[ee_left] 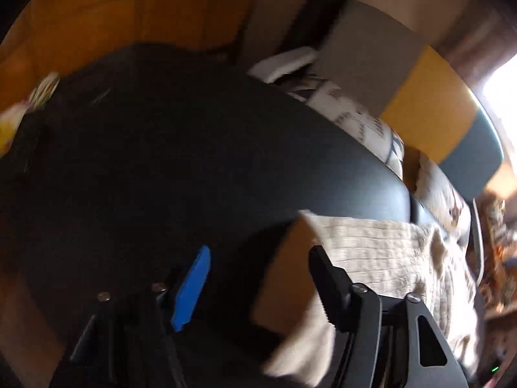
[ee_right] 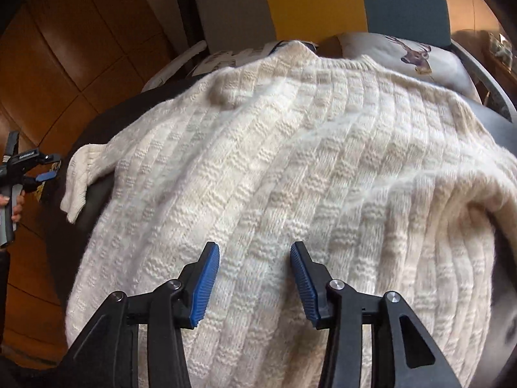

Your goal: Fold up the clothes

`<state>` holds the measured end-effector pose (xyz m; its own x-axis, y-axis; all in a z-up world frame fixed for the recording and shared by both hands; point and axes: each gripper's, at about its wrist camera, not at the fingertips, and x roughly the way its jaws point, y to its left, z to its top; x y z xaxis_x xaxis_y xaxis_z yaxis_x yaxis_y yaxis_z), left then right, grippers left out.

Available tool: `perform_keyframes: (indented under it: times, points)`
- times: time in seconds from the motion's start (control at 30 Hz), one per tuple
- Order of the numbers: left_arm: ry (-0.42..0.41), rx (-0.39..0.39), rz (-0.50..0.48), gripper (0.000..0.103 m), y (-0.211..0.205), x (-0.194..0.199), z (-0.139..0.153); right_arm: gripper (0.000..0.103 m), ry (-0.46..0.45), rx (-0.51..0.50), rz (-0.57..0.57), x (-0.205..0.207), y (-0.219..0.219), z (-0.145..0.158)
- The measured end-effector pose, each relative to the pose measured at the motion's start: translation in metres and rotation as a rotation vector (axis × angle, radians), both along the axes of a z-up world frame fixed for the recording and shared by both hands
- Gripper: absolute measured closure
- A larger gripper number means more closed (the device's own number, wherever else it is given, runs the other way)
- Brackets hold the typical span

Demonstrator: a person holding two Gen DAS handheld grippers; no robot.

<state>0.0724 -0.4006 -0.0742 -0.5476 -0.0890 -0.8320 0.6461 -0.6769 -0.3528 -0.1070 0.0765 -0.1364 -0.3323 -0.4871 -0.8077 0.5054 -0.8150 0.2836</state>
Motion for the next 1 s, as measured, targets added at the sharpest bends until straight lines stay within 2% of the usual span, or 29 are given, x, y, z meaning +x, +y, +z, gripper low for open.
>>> perform_keyframes:
  times: [0.07, 0.17, 0.2, 0.23, 0.27, 0.33, 0.4, 0.53, 0.57, 0.63, 0.7, 0.77, 0.87, 1.0]
  points:
    - [0.015, 0.037, 0.025, 0.041, -0.016, 0.026, -0.004, 0.052, 0.027, -0.01, -0.013, 0.005, 0.0, -0.004]
    - [0.064, -0.019, -0.05, 0.04, 0.013, 0.043, 0.0, 0.047, 0.057, -0.002, -0.019, 0.008, -0.003, -0.007]
    - [0.076, -0.054, -0.093, 0.035, 0.026, 0.044, 0.001, 0.046, 0.068, 0.009, -0.016, 0.01, -0.005, -0.007]
    - [0.065, -0.101, -0.129, 0.023, 0.038, 0.042, 0.0, 0.045, 0.079, 0.02, -0.014, 0.011, -0.007, -0.007]
    - [0.045, -0.152, -0.162, 0.02, 0.05, 0.038, -0.003, 0.042, 0.092, 0.036, -0.007, 0.012, -0.01, -0.007]
    - [0.022, -0.178, -0.229, 0.019, 0.064, 0.029, -0.015, 0.039, 0.121, 0.07, 0.006, 0.016, -0.017, -0.008]
    - [0.031, -0.146, -0.273, 0.019, 0.07, 0.022, -0.027, 0.037, 0.138, 0.089, 0.008, 0.019, -0.019, -0.008]
    - [0.051, -0.194, -0.254, 0.021, 0.079, 0.016, -0.037, 0.034, 0.119, 0.043, -0.001, 0.017, -0.013, -0.009]
    - [0.064, -0.211, -0.243, 0.026, 0.08, 0.018, -0.038, 0.033, 0.112, 0.026, -0.003, 0.016, -0.012, -0.009]
    - [0.057, -0.19, -0.25, 0.096, 0.081, 0.019, -0.043, 0.033, 0.094, 0.008, 0.001, 0.014, -0.01, -0.008]
    - [0.063, -0.161, -0.216, 0.097, 0.071, 0.023, -0.044, 0.034, 0.065, 0.009, 0.004, 0.011, -0.009, -0.005]
    - [0.104, -0.132, -0.173, 0.097, 0.061, 0.031, -0.038, 0.034, 0.041, -0.018, -0.044, 0.005, -0.005, 0.007]
    - [0.192, -0.076, -0.098, 0.097, 0.036, 0.049, -0.019, 0.034, 0.115, -0.049, -0.051, -0.004, -0.011, 0.041]
    - [0.282, -0.021, -0.01, 0.097, -0.007, 0.067, 0.006, 0.034, 0.184, -0.041, 0.039, -0.031, -0.053, 0.071]
